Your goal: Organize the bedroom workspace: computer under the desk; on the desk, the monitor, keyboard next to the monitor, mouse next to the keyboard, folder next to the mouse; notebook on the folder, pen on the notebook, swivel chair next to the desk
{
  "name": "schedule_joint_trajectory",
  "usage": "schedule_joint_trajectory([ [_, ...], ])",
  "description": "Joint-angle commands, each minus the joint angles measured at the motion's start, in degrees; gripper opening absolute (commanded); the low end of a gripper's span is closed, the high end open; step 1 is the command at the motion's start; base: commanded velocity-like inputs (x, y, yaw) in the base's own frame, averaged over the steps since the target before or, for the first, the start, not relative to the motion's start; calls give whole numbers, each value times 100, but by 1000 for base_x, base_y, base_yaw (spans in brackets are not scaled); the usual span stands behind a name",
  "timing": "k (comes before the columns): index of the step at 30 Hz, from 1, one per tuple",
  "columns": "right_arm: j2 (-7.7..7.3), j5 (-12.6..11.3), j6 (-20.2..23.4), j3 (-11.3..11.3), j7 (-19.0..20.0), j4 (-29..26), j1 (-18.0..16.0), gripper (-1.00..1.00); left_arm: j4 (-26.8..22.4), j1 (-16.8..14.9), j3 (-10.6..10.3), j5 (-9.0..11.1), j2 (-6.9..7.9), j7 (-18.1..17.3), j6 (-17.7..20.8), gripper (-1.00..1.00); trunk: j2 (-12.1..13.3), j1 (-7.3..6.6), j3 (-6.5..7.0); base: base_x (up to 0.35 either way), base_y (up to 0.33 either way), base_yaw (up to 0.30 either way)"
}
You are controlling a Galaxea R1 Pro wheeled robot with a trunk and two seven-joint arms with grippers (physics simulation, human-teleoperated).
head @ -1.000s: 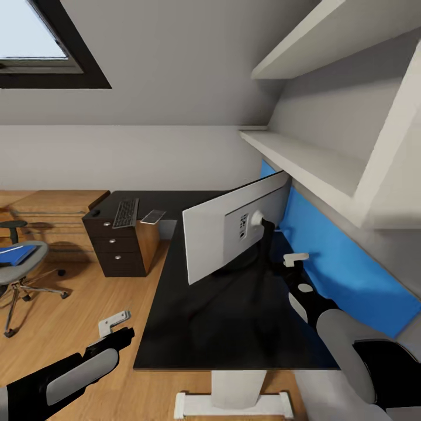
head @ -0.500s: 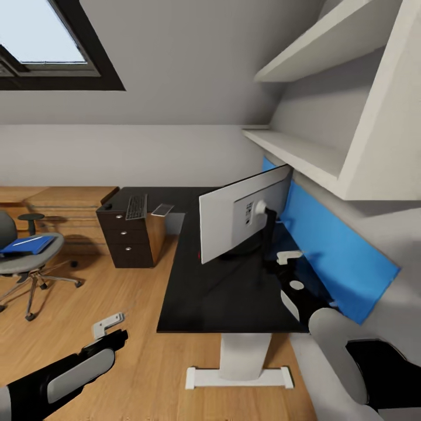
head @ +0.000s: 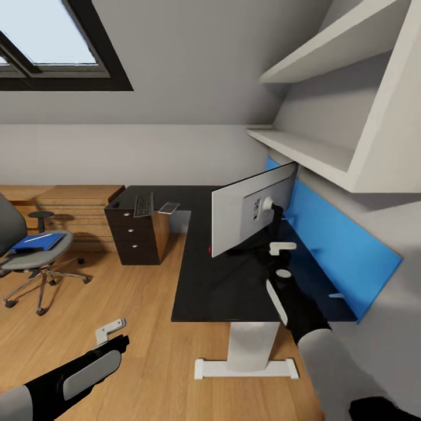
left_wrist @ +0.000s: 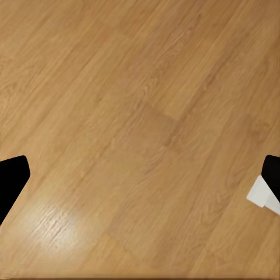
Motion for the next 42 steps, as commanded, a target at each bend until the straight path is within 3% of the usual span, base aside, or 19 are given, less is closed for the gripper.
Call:
schedule_joint_trajectory([
  [1, 3, 13, 218, 17, -45, -311, 134, 100, 7, -11, -24, 36, -5, 13, -32, 100, -6, 1, -8, -8, 14, 0],
  [3, 15, 9, 582, 28, -85, -1057, 496, 100, 34, -11, -26, 34, -26, 4, -32, 100, -6, 1, -8, -5, 14, 0],
  [6, 26, 7, 817, 89, -165, -1630, 810, 100, 52, -11, -29, 28, -38, -2, -35, 100, -6, 1, -8, -2, 95, 0],
  [11, 24, -1, 933, 323, -358, -1999, 1024, 100, 62, -11, -38, 24, -56, -5, -40, 100, -6, 1, -8, 34, 250, 0],
  [20, 22, -3, 919, 374, -402, -2060, 1095, 100, 64, -11, -55, 24, -70, -12, -36, 100, -6, 1, -8, 120, 306, 0],
  [24, 18, 2, 907, 375, -400, -2051, 1097, 100, 64, -11, -63, 24, -149, -13, -33, 100, -6, 1, -8, 212, 277, 0],
  [34, 10, 25, 487, 480, -402, -2047, 1187, 100, 64, -11, -68, 23, -244, -21, -32, 100, -6, 1, -8, 246, 259, 0],
  [42, 25, 393, 116, 563, -421, -2033, 1343, 100, 64, -11, -66, 24, -250, -31, -32, 100, -6, 1, -8, 246, 230, 0],
])
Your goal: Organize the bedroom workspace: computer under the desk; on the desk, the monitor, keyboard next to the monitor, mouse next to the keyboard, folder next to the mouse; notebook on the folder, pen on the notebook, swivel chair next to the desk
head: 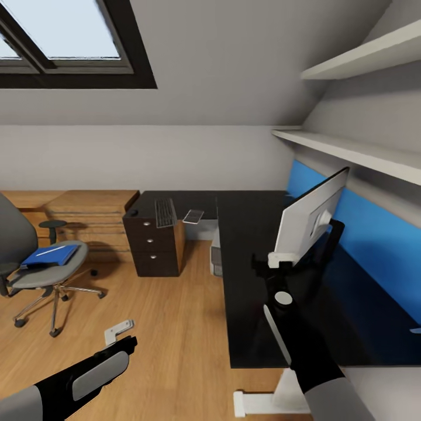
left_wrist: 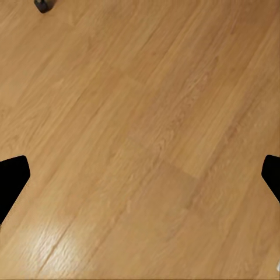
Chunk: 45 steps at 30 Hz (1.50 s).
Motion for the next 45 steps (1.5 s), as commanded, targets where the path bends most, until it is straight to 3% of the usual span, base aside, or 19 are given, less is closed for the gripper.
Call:
schedule_joint_trajectory([
  [1, 3, 93, 27, 18, -58, -4, 3, 100, -8, -11, -24, 40, 6, 15, -32, 100, -6, 3, -8, 148, 96, 0],
  [18, 16, 152, -10, 85, -1069, 55, 14, 100, -8, -11, -24, 41, 6, 7, -32, 100, -6, 3, -8, 39, 16, 0],
  [28, 16, 151, 4, 84, -1135, 71, 14, 100, -8, -11, -33, 42, -9, 13, -32, 100, -6, 3, -8, 134, 0, 0],
  [39, 16, 144, 37, 52, -1267, 78, 13, 100, -8, -11, -33, 43, -130, 23, -32, 100, -6, 3, -8, 104, 0, 0],
  [45, 16, 136, 59, 28, -1644, 80, 6, 100, -8, -11, -33, 44, -134, 24, -32, 100, -6, 3, -8, 3, 0, 0],
])
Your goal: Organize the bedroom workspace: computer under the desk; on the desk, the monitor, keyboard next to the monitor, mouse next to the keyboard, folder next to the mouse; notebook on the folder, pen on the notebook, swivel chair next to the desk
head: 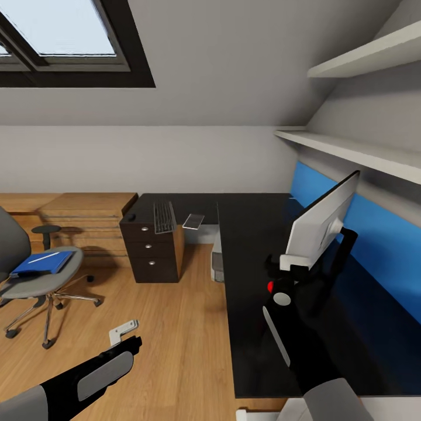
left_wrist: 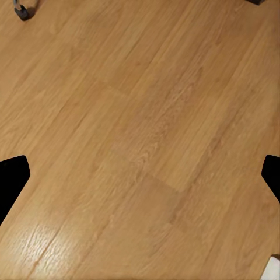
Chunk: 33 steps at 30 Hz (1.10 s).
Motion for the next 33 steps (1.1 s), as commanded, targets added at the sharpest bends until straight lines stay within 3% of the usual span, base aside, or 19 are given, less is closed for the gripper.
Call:
schedule_joint_trajectory([
  [1, 0, 55, 59, 5, -63, -2, -5, 100, -9, -11, -24, 37, 5, 17, -32, 100, -6, 1, -8, 0, 0, 0],
  [9, 0, 47, 65, -71, -314, -2, -5, 100, -9, -11, -24, 38, 4, 17, -32, 100, -6, 1, -8, 0, 0, 0],
  [18, 0, 40, 115, -177, -340, -2, -5, 100, -8, -11, -22, 38, 5, 17, -32, 100, -6, 1, -8, -5, -10, 0],
  [33, 0, 30, 115, -183, -341, 86, -5, 100, -8, -11, -16, 35, 5, 9, -32, 100, -6, 1, -8, -121, -147, 0],
])
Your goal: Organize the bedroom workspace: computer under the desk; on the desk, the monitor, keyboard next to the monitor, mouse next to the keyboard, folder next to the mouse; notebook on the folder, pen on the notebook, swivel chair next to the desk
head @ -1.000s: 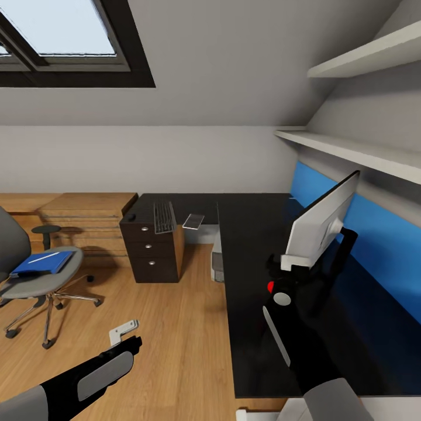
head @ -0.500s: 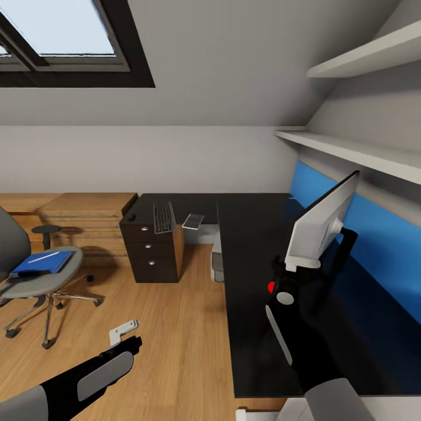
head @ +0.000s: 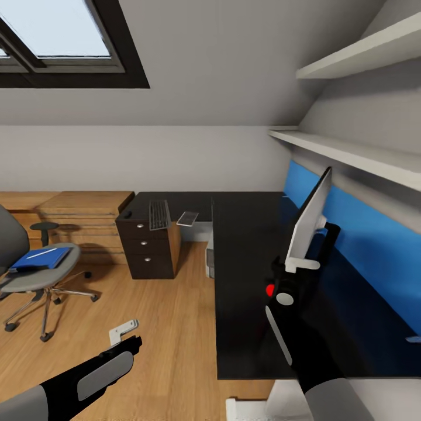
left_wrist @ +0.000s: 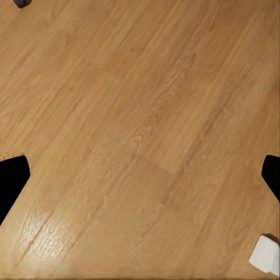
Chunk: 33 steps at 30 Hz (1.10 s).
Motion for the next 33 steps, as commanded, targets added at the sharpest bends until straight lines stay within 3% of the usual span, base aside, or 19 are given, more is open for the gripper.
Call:
schedule_joint_trajectory([
  [1, 0, 56, 59, 5, -21, -1, -4, 100, -9, -11, -25, 37, 6, 20, -32, 100, -6, 0, -7, -96, -185, 0],
  [15, 0, 55, 50, 5, -4, 4, -4, 100, -9, -11, -25, 30, -2, 28, -32, 100, -6, 0, -7, -23, -245, 0],
  [22, 0, 55, 50, 5, -3, 8, -4, 100, -8, -11, -25, 30, -2, 28, -32, 100, -6, 0, -7, -19, -65, 0],
  [33, 0, 55, 45, 6, -3, 8, -4, 100, -9, -11, -11, 30, 5, 28, -34, 100, -6, 0, -7, -221, -47, 0],
])
